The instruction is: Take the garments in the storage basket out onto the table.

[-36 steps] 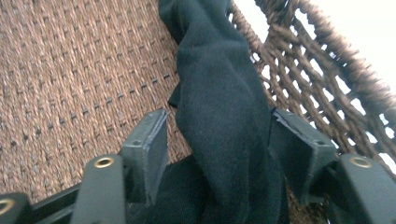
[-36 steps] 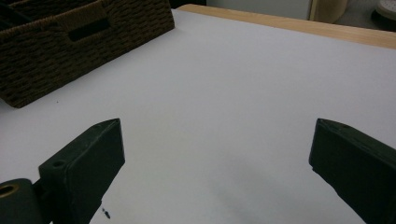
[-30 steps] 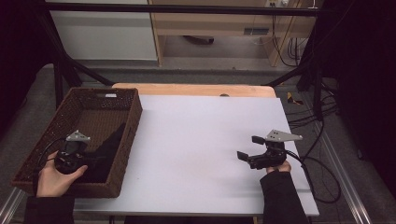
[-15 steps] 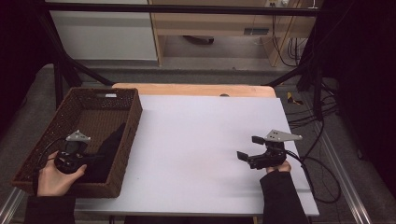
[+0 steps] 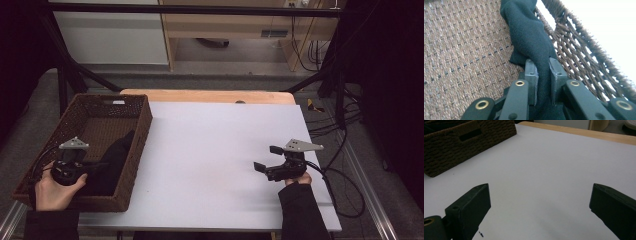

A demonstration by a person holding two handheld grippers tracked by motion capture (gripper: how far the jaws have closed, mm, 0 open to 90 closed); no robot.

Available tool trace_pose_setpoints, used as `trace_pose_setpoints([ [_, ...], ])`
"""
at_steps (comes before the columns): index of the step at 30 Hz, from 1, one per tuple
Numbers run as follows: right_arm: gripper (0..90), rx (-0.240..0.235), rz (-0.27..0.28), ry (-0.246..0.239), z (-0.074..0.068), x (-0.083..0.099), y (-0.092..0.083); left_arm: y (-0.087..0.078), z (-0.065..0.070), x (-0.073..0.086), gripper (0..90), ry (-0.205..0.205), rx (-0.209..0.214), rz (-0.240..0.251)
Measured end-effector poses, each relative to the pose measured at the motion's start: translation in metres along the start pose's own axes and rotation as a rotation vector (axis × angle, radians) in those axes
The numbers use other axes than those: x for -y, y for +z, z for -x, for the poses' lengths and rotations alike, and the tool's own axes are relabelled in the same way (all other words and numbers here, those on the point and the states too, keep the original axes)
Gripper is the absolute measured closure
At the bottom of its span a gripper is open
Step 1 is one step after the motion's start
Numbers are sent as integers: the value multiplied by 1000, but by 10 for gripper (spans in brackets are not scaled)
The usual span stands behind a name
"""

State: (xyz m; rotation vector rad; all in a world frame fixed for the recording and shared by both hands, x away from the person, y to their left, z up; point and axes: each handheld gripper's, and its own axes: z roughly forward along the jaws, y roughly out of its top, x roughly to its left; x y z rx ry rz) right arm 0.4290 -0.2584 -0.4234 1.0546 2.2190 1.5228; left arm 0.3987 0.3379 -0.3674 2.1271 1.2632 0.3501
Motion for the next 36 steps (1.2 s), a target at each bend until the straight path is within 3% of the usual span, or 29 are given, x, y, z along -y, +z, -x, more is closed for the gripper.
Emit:
trace_pose_setpoints([
  [10,37,0,-3,-2,0,0,1,-20,-6,0,793,-38,19,91],
  [36,37,1,-7,-5,0,1,2,-54,-14,0,795,-71,23,233],
])
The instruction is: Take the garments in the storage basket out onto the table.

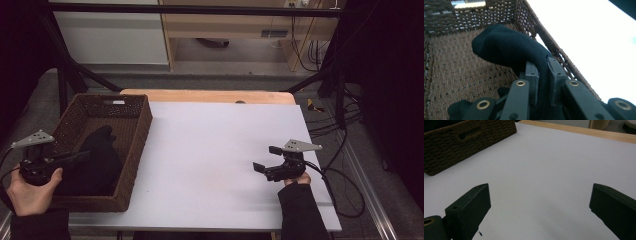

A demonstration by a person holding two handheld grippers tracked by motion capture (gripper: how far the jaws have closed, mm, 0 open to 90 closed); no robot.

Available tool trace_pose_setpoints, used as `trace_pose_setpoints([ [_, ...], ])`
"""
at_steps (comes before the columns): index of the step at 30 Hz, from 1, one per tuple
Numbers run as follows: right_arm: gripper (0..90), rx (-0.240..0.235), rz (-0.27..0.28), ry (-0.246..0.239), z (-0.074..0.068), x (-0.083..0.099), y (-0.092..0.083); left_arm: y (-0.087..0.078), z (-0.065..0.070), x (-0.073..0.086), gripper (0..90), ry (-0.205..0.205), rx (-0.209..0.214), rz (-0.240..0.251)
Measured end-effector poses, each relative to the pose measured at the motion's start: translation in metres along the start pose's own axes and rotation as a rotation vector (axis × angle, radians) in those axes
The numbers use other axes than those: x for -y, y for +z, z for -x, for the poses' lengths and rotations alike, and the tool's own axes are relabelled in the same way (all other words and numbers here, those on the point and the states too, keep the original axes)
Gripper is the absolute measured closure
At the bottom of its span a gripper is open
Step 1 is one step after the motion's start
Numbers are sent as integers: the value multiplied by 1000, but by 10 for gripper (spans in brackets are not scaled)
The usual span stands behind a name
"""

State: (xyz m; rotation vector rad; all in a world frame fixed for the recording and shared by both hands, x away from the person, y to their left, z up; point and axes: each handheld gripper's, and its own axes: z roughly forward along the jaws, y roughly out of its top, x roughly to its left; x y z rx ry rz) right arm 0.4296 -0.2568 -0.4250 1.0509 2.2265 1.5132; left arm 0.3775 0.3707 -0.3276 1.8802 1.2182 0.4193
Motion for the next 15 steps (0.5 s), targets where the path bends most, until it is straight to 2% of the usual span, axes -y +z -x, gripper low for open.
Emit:
trace_pose_setpoints([
  [8,37,1,0,-1,0,0,0,-11,0,-4,796,-5,16,55],
  [15,37,1,1,-2,0,0,0,-18,1,-9,797,-7,17,79],
])
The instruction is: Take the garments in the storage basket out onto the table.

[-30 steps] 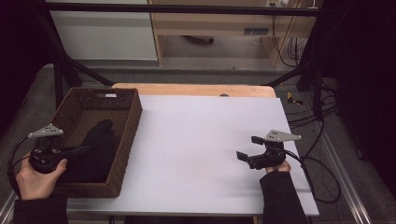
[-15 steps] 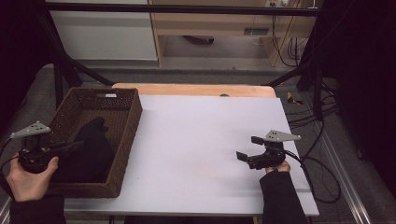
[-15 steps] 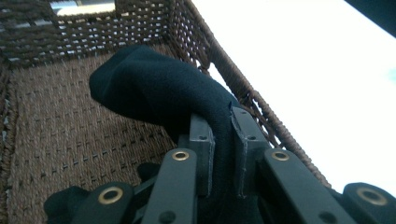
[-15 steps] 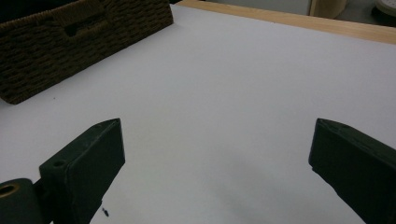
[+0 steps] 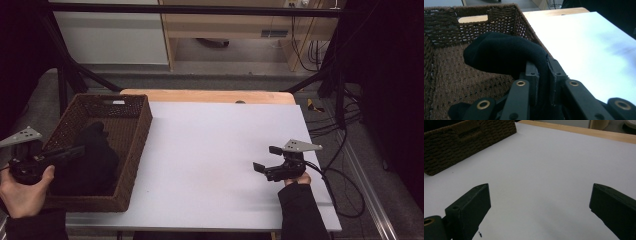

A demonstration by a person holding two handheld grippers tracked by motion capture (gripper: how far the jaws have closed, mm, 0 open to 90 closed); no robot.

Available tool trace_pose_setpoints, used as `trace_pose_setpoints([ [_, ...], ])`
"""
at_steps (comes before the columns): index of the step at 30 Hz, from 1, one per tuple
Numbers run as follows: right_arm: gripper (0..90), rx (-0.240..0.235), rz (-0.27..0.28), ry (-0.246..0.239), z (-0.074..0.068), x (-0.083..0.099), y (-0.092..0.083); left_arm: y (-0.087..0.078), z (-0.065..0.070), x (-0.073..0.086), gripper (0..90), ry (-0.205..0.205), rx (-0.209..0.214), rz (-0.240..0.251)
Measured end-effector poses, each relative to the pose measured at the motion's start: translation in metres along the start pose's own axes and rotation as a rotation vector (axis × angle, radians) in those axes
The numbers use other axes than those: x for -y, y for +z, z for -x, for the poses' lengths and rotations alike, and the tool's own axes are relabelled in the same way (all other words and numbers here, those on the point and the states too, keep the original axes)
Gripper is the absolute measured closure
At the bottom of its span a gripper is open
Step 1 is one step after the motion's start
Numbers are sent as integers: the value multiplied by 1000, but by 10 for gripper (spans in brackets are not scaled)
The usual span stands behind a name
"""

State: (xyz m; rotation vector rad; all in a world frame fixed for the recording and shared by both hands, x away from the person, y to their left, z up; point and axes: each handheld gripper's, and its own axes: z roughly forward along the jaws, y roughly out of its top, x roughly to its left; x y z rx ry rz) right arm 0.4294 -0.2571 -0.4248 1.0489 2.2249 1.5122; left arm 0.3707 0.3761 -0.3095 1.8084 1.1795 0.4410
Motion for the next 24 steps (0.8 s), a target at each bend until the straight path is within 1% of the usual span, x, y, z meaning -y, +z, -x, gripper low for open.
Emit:
trace_pose_setpoints([
  [3,37,1,-1,-1,0,0,0,-3,1,-4,797,2,6,-2],
  [5,37,-1,-1,0,-1,0,1,-6,2,-8,797,1,18,10],
  [12,36,0,-7,-2,0,1,1,-5,4,-13,797,2,46,16],
  [17,37,-1,-7,0,-1,1,2,-2,5,-17,797,9,47,5],
  [22,37,2,-5,-2,0,1,1,-6,5,-22,797,13,46,13],
  [24,37,1,-8,-1,-1,1,1,-8,6,-26,797,20,46,13],
])
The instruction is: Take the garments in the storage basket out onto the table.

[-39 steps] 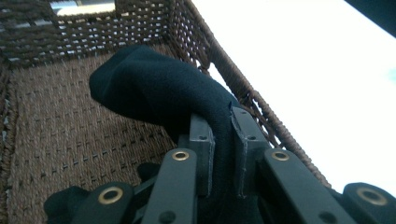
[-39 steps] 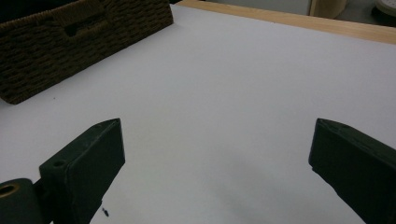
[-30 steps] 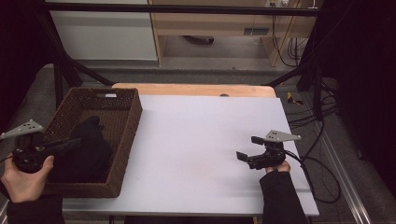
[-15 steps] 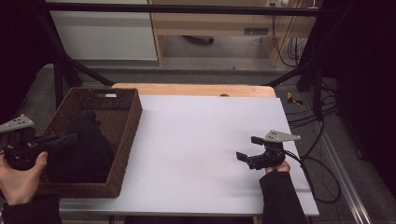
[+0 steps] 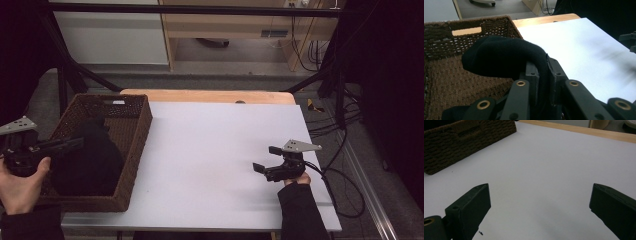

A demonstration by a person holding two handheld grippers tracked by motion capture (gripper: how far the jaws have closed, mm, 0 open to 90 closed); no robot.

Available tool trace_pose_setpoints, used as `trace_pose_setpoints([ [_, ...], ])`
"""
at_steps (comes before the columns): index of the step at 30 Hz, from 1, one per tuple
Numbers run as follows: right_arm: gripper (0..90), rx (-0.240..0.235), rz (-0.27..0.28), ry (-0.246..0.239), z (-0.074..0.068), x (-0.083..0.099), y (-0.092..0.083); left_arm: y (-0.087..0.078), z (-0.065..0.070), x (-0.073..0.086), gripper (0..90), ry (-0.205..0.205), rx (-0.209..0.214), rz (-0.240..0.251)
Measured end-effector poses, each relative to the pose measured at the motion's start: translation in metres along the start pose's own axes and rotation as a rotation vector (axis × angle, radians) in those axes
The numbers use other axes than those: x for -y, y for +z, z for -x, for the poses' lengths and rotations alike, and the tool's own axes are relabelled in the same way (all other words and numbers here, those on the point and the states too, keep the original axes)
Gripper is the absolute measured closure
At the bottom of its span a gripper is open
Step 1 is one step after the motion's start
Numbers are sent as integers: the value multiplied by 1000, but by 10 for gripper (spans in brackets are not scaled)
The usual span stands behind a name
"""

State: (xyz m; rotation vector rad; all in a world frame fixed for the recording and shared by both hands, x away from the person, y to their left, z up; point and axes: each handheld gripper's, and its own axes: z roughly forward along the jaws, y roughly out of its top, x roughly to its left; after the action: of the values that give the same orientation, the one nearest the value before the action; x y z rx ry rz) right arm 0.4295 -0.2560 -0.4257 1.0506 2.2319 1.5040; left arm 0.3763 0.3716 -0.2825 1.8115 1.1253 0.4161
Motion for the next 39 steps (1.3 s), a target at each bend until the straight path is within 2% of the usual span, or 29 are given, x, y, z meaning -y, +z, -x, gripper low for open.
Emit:
trace_pose_setpoints([
  [16,37,1,-1,0,0,0,0,-5,6,-20,797,29,14,16],
  [30,37,3,-1,1,0,0,0,-12,4,-33,797,29,43,46],
  [39,37,3,-3,0,0,0,0,-13,7,-42,798,45,39,60],
])
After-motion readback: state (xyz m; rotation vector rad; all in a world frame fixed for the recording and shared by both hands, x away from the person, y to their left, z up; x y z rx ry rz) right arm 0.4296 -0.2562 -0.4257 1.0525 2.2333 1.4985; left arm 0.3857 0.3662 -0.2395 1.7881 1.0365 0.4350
